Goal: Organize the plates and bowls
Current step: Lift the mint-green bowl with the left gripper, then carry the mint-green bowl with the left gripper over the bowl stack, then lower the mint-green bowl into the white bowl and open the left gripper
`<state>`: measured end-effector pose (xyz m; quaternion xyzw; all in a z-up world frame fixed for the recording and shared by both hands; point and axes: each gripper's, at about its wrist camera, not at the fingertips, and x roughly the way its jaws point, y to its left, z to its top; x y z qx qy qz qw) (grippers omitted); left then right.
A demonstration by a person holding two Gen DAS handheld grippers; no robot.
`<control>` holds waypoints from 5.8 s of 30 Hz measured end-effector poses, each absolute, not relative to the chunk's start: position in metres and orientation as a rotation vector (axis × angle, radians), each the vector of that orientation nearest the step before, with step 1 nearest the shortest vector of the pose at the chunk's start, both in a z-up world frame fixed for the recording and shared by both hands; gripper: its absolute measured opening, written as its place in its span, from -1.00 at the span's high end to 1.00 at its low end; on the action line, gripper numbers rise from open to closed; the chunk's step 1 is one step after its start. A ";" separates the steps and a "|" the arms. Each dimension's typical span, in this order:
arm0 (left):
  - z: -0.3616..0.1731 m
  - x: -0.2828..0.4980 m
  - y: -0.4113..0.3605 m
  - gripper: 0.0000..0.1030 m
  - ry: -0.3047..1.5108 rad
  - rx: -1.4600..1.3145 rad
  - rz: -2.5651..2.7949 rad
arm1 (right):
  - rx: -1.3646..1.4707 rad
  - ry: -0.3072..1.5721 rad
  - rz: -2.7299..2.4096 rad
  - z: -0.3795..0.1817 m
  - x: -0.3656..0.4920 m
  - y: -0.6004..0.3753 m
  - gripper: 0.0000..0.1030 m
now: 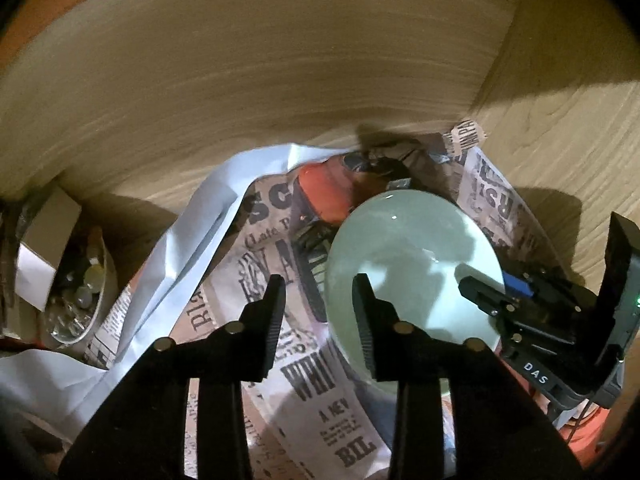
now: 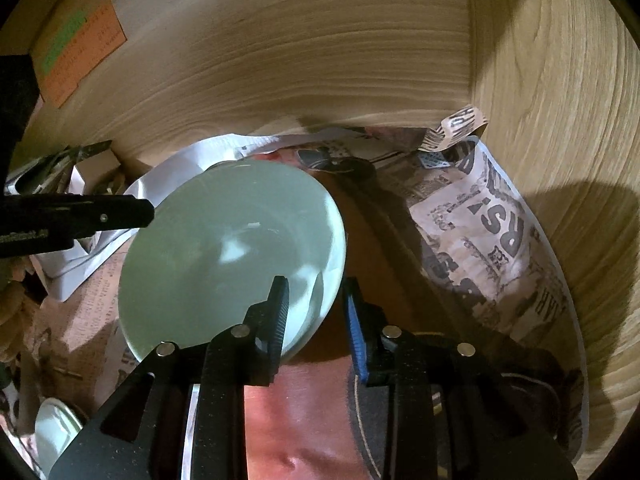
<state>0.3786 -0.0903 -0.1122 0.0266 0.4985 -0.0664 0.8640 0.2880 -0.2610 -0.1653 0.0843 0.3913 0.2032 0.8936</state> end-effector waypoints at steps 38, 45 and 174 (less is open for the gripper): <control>-0.073 0.299 -0.082 0.77 0.895 0.089 -0.212 | 0.162 0.628 0.441 -0.101 0.230 -0.247 0.67; -0.059 0.262 -0.062 0.77 0.847 0.064 -0.194 | 0.132 0.598 0.472 -0.089 0.204 -0.228 0.67; -0.114 0.025 0.130 0.08 0.835 -0.234 -0.018 | -0.026 0.882 0.875 -0.126 0.105 -0.027 -0.02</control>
